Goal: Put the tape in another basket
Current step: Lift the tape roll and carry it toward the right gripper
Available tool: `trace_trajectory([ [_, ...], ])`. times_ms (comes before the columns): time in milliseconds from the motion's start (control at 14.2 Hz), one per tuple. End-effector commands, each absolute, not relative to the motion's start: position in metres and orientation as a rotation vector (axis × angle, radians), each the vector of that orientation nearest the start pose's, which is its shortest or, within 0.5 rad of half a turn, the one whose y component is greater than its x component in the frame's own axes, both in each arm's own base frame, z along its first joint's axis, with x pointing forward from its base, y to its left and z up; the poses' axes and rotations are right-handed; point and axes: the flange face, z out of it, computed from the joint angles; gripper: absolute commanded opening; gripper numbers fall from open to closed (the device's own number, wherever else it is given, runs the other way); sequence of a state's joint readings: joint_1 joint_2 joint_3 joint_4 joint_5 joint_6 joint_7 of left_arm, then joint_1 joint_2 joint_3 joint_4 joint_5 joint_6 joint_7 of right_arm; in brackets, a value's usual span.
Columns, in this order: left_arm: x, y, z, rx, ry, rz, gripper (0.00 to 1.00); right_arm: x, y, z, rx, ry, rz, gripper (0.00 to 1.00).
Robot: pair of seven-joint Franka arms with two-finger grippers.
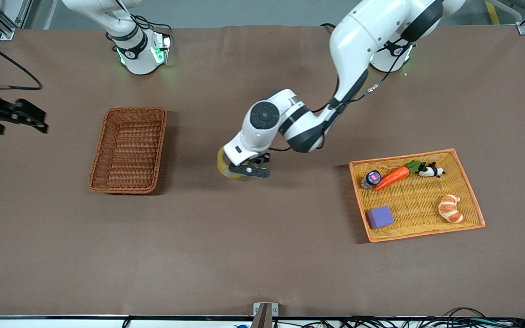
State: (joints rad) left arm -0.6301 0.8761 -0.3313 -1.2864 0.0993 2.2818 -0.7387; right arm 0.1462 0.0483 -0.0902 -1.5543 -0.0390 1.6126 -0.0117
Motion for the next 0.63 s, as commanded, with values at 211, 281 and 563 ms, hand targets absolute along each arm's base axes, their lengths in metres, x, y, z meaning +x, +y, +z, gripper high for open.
trace_trajectory([
  [211,0.467,-0.625,0.221,-3.346,0.311,-0.051,0.27,0.571,0.156,0.500,-3.161,0.071,-0.067,1.00],
  [281,0.470,-0.622,0.219,-3.336,0.314,-0.055,0.28,0.570,0.170,0.488,-3.169,0.042,-0.038,1.00],
  [563,0.475,-0.606,0.212,-3.243,0.312,-0.008,0.30,0.569,0.208,0.432,-3.170,-0.037,-0.030,1.00],
])
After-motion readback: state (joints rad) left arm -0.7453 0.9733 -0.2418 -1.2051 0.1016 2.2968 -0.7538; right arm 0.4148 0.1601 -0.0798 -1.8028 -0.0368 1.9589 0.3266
